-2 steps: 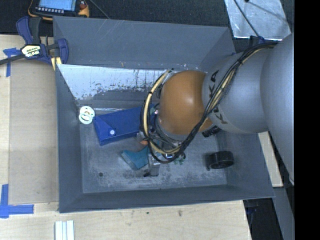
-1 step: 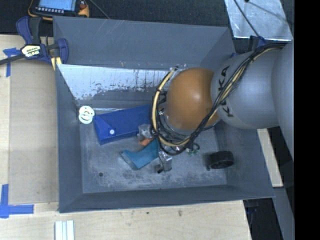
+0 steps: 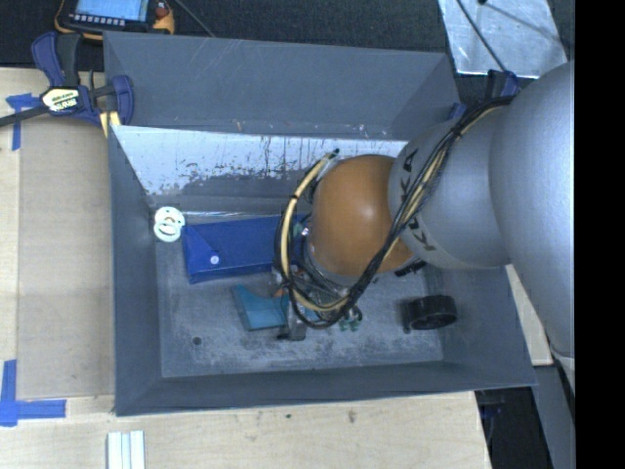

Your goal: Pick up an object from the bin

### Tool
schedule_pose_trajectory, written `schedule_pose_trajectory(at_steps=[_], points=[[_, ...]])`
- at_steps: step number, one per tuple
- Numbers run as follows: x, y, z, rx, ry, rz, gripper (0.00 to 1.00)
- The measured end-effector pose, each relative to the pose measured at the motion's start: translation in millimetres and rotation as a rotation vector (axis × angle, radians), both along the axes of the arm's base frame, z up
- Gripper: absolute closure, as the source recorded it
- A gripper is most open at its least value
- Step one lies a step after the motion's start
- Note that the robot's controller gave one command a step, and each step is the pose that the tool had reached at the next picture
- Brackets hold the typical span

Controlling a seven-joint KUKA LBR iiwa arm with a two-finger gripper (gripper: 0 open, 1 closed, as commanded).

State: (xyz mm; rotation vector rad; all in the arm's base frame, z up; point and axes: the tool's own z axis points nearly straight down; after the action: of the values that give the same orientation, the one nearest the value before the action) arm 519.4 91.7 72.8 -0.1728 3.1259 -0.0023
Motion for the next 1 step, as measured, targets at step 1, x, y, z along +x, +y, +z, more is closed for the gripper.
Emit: schedule_pose_trajectory(at_steps=[1], points=[[0.0, -0.1, -0.1, 0.000, 0.000, -0.001, 1.00]])
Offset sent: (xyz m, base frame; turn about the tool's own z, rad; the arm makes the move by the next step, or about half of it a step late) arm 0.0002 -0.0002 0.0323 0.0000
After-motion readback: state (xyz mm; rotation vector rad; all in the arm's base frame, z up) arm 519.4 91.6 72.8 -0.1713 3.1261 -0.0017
